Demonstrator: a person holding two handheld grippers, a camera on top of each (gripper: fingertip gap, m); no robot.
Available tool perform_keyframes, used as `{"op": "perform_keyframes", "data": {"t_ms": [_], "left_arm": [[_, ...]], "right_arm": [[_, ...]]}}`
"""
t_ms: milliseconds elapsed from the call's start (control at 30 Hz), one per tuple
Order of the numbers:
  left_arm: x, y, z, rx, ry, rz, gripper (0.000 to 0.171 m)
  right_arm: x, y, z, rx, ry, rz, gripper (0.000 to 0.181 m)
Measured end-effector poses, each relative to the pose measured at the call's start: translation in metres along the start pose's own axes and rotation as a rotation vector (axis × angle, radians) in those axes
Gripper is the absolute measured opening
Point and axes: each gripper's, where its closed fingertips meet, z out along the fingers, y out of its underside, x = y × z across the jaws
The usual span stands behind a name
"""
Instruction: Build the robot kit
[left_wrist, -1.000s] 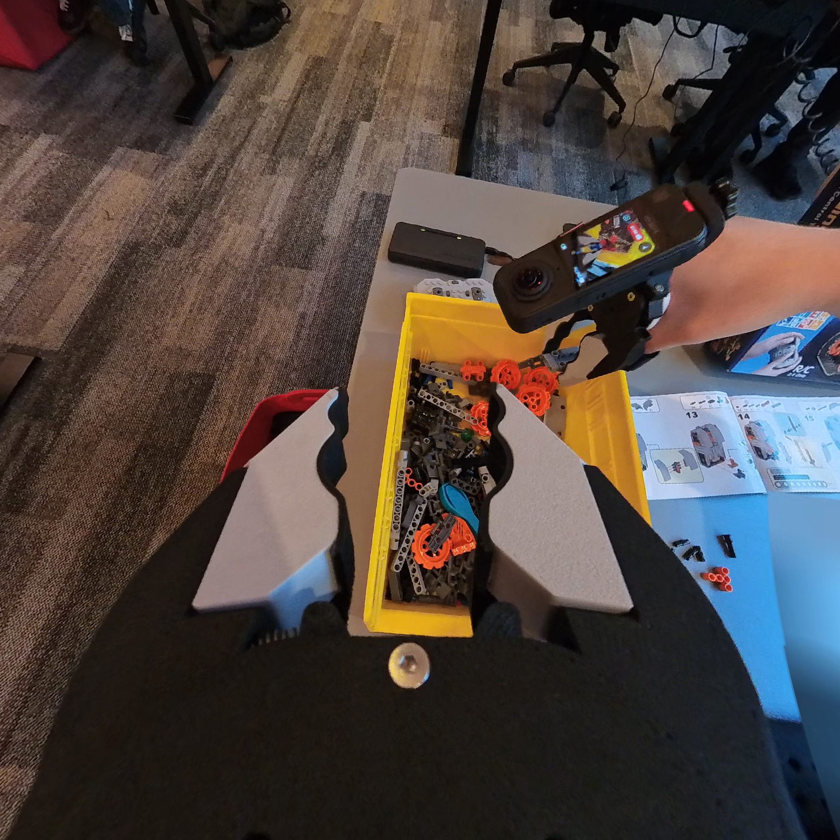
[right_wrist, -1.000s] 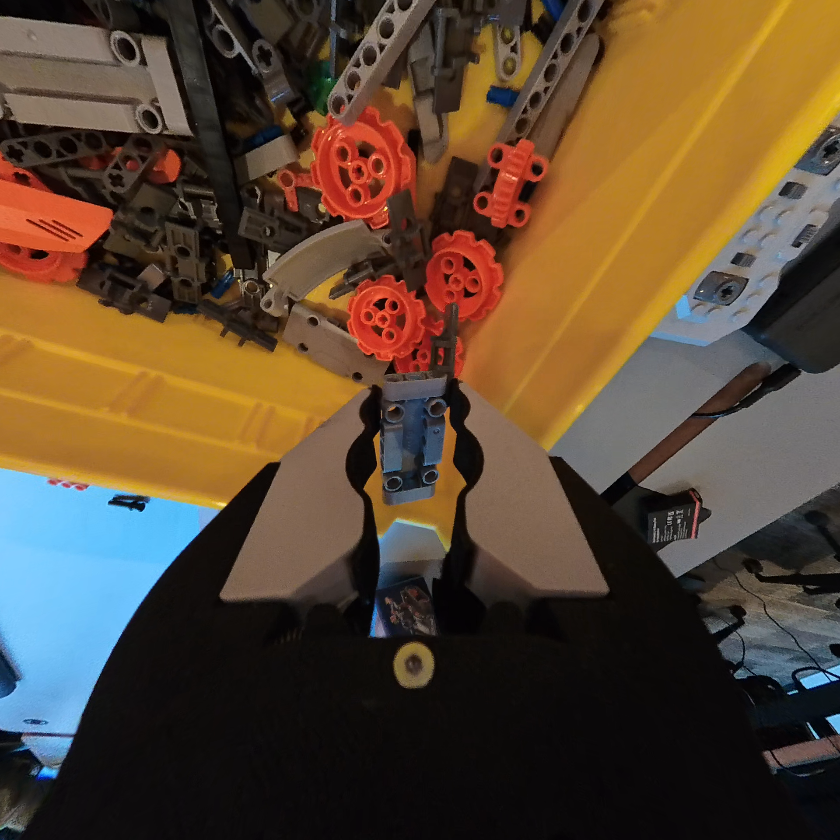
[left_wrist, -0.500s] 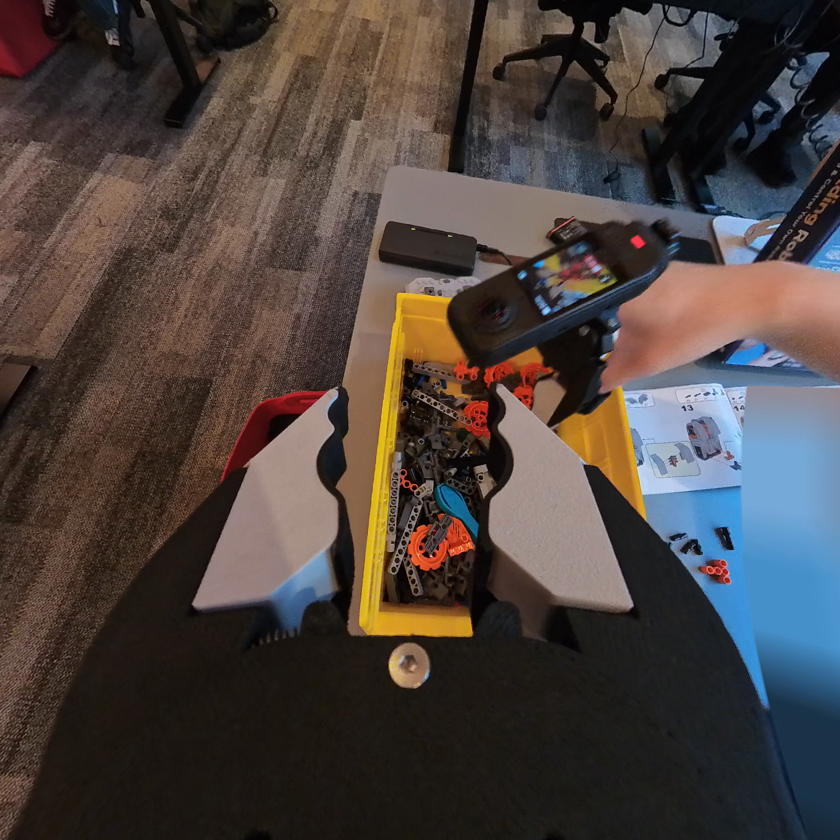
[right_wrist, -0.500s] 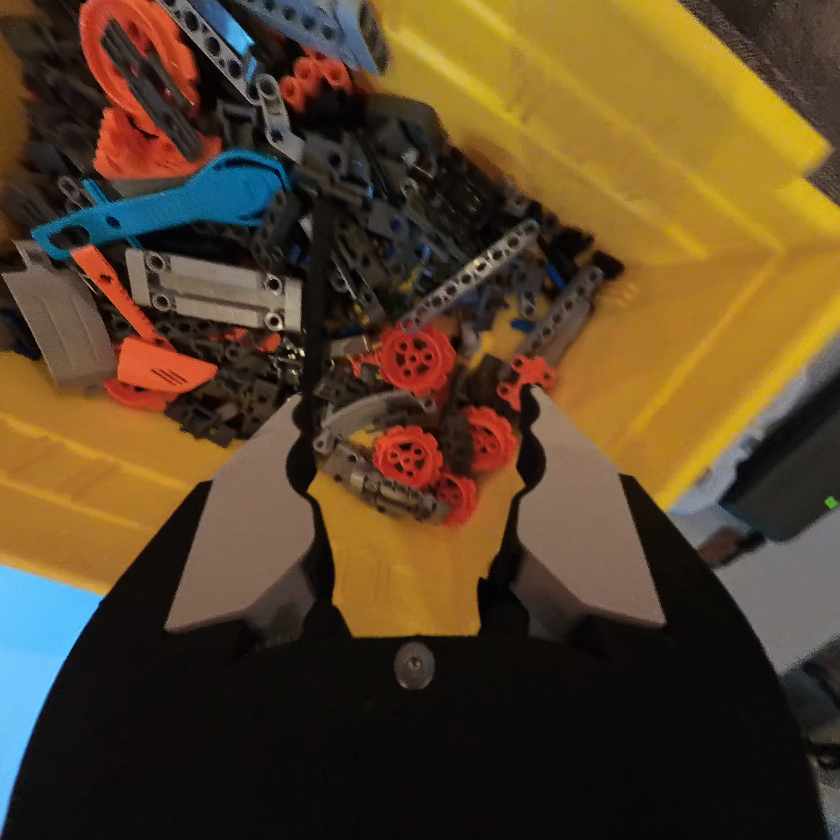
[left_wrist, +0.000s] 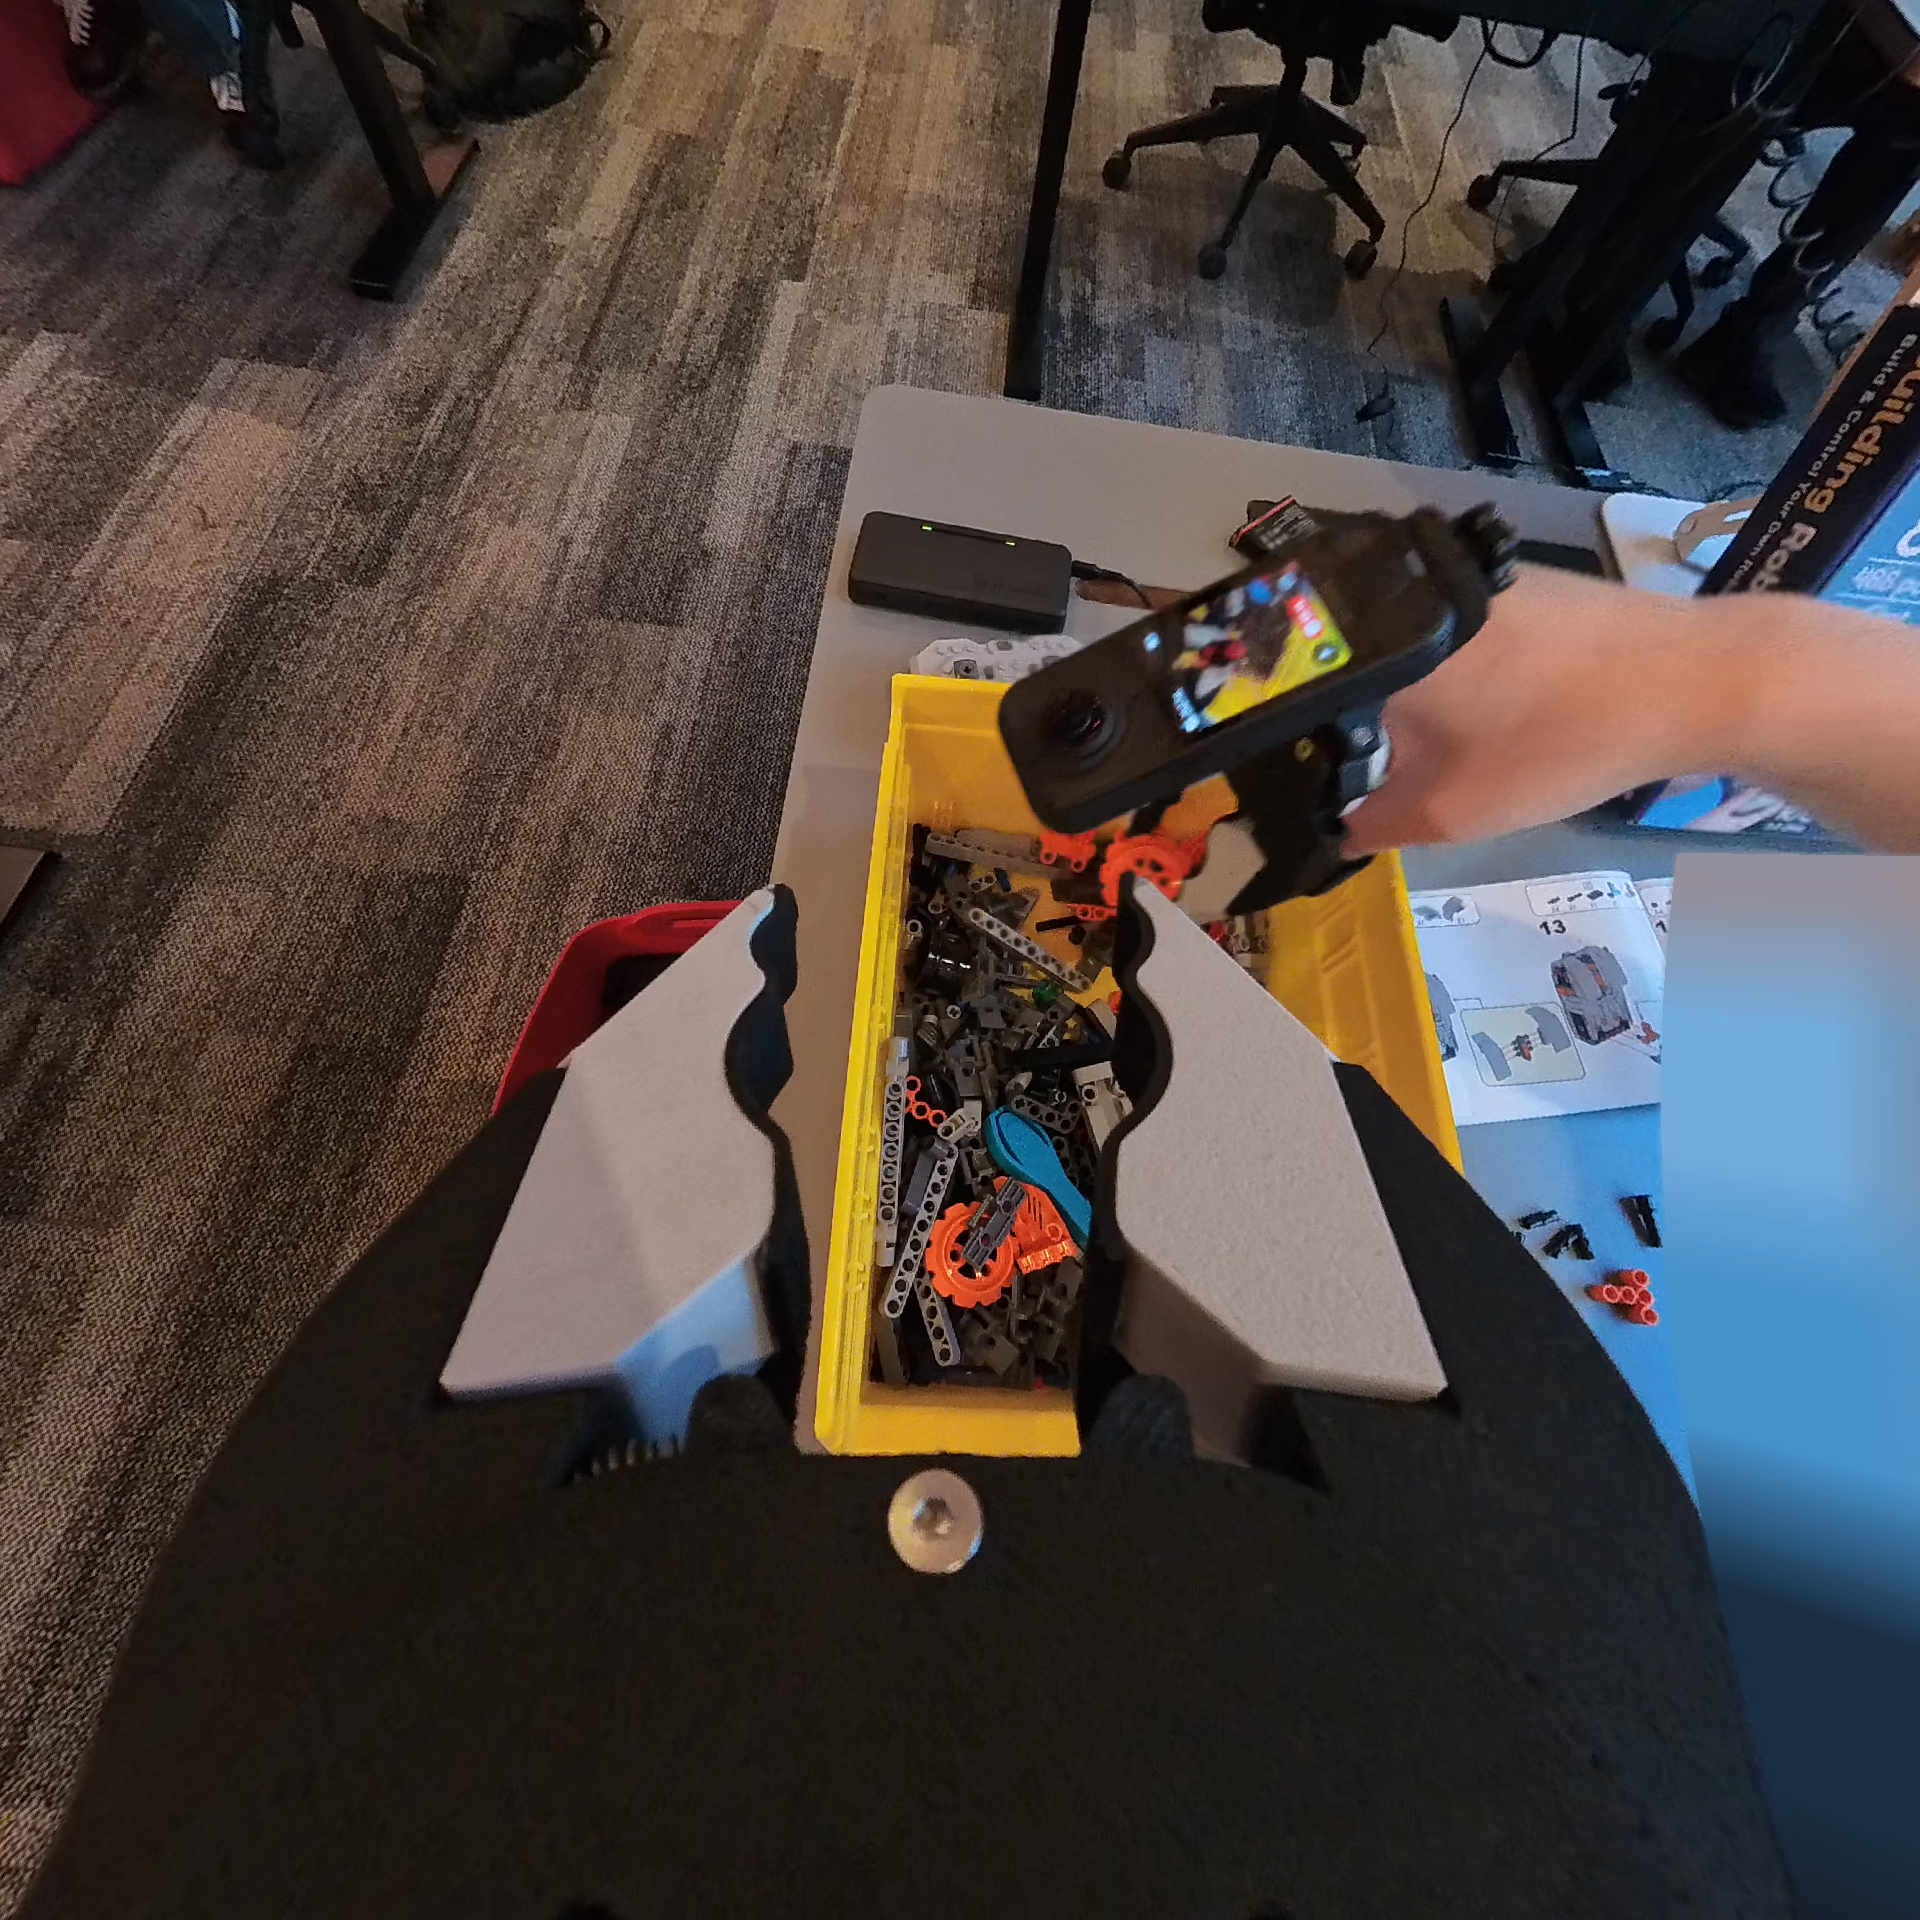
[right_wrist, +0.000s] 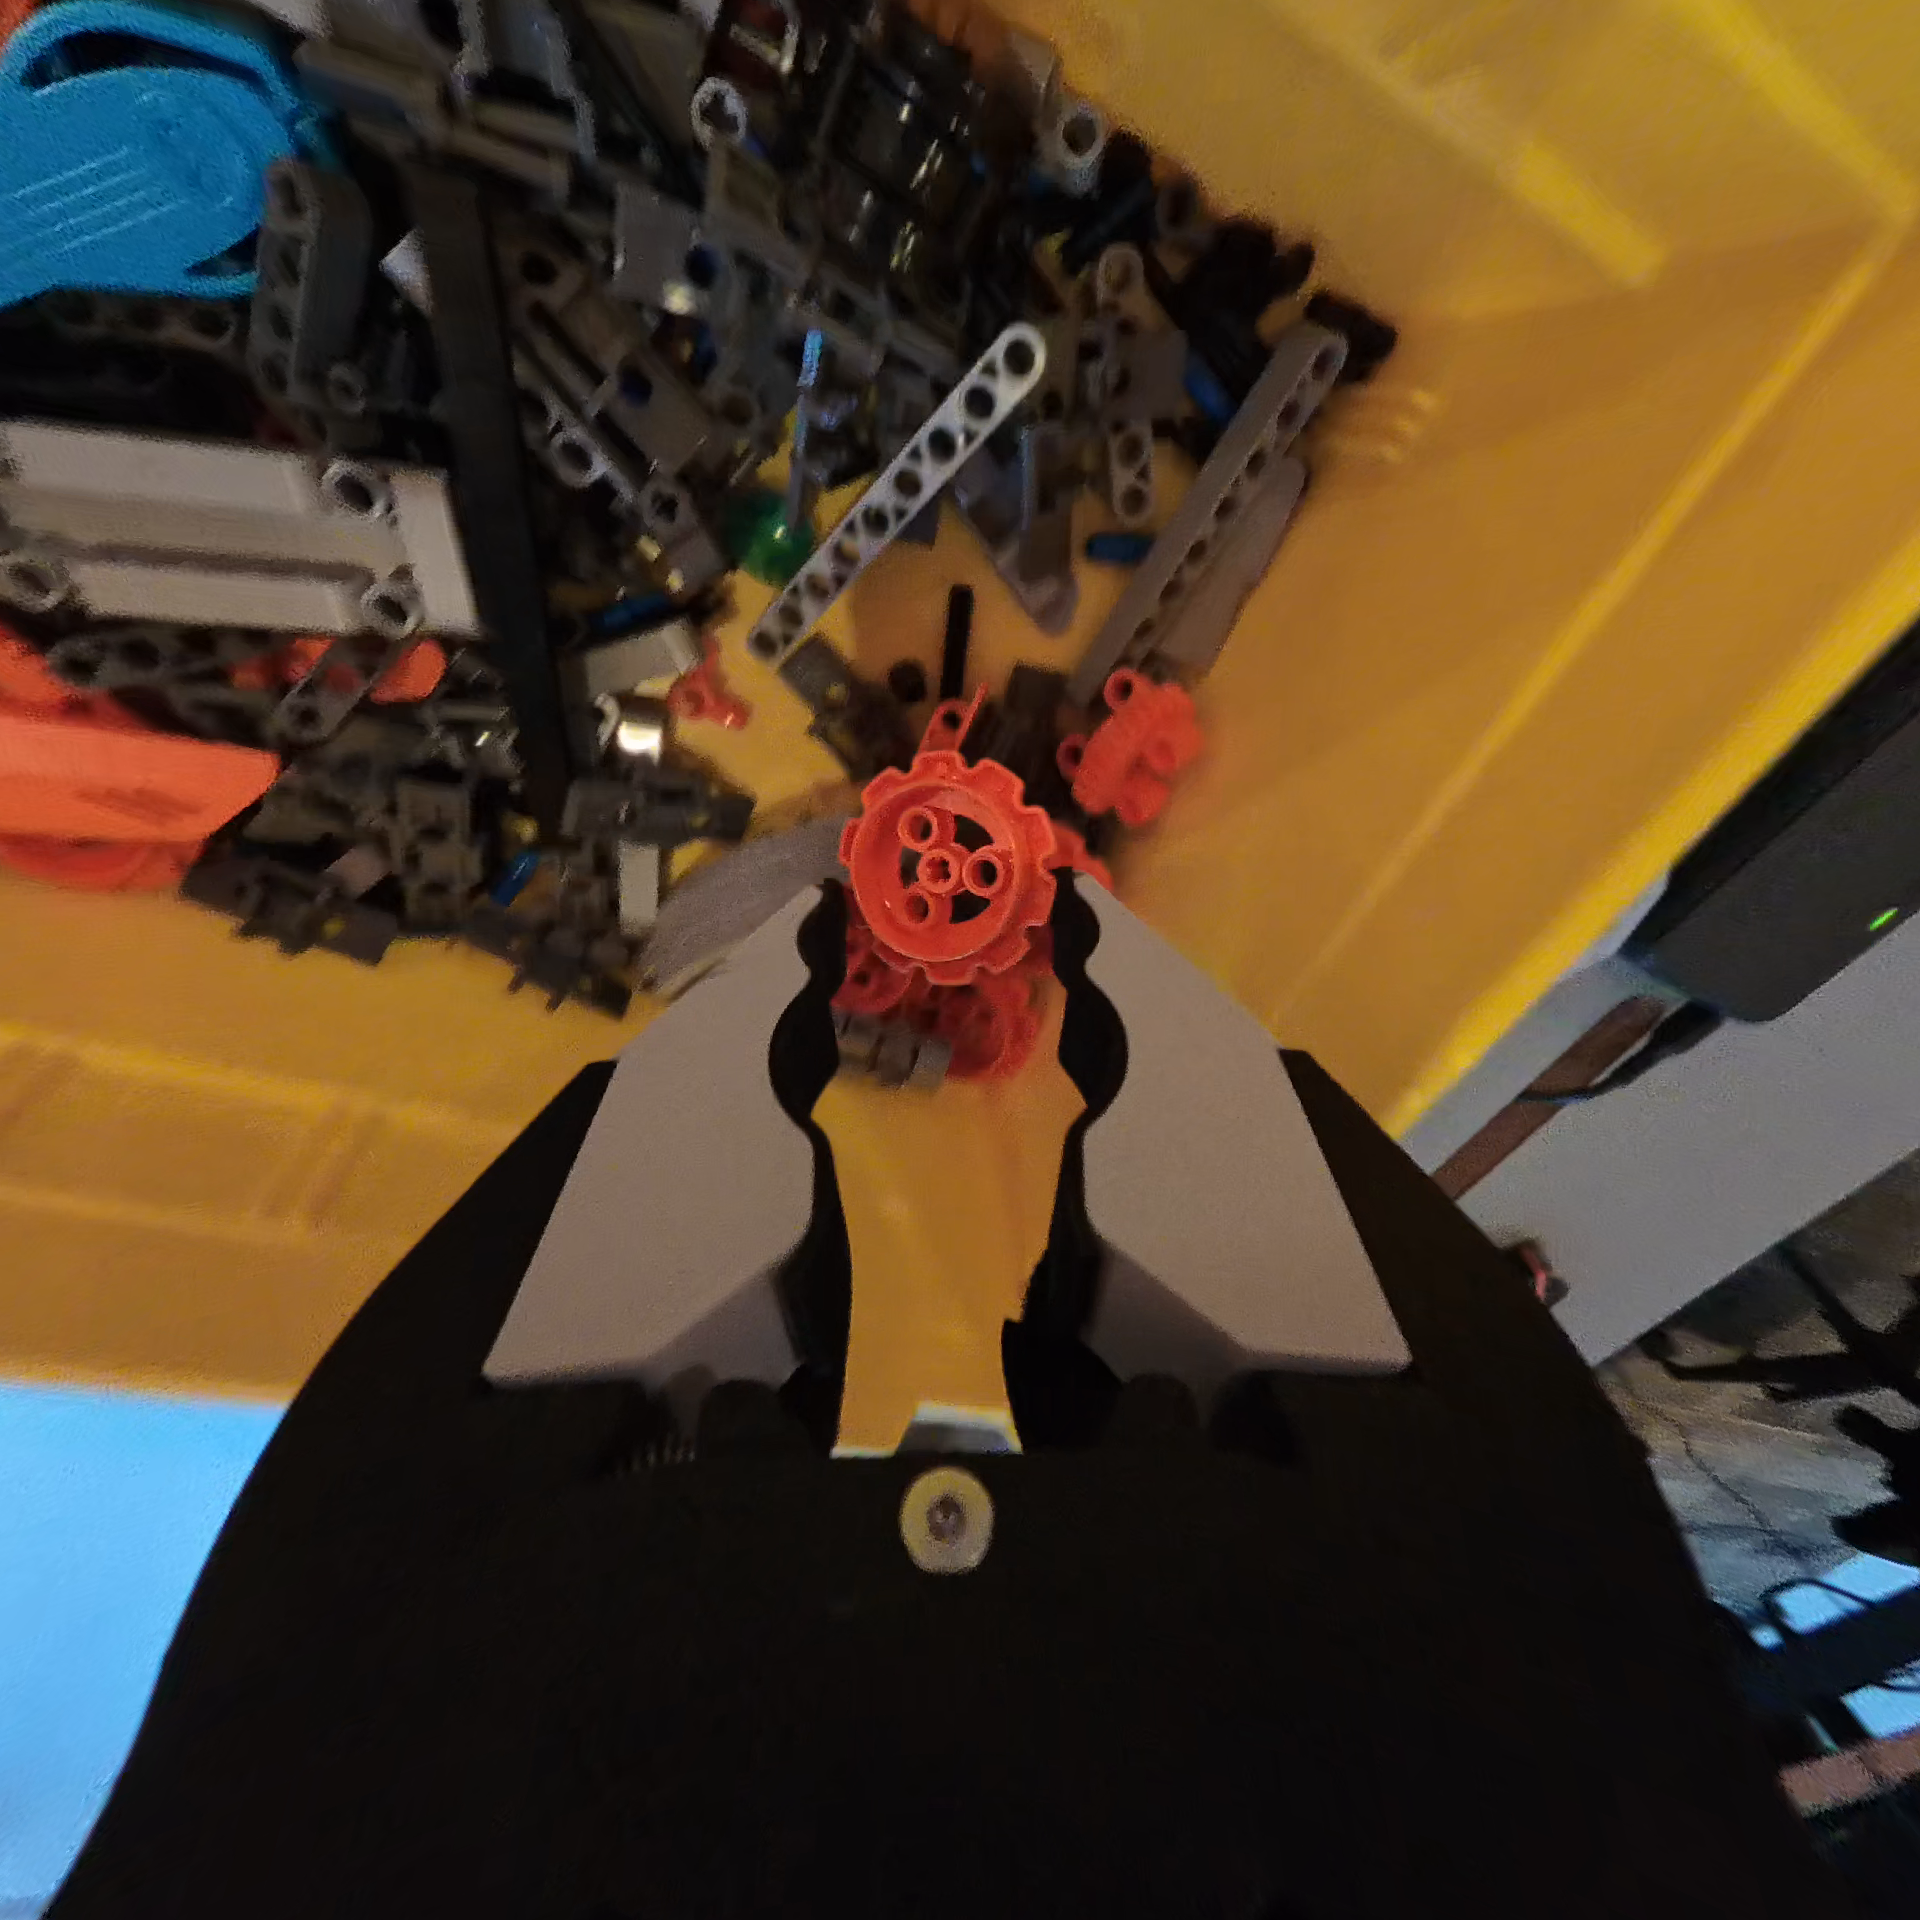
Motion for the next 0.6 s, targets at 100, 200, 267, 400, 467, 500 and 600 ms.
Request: {"op": "perform_keyframes", "data": {"t_ms": [100, 200, 267, 400, 467, 500, 600], "left_arm": [[0.000, -0.001, 0.000, 0.004, 0.001, -0.003, 0.058], [0.002, 0.000, 0.000, -0.002, 0.004, 0.006, 0.059], [0.004, -0.001, 0.000, 0.000, 0.007, 0.009, 0.058], [0.004, -0.001, 0.000, 0.000, 0.004, 0.011, 0.058], [0.004, 0.000, 0.001, -0.004, 0.004, 0.013, 0.058], [0.004, 0.000, 0.001, -0.004, 0.006, 0.013, 0.058], [0.004, 0.000, 0.002, -0.007, 0.009, 0.010, 0.058]], "right_arm": [[-0.006, 0.031, -0.016, -0.108, -0.063, 0.063, 0.039], [-0.002, 0.040, -0.020, -0.136, -0.042, 0.077, 0.053], [-0.006, 0.012, -0.022, -0.003, -0.050, 0.030, 0.057], [0.018, -0.043, -0.014, 0.177, 0.099, -0.093, 0.034], [0.032, -0.058, -0.002, 0.186, 0.121, -0.042, 0.032], [0.036, -0.063, 0.004, 0.185, 0.120, -0.015, 0.029], [0.039, -0.064, 0.019, 0.137, 0.123, -0.031, 0.028]]}}
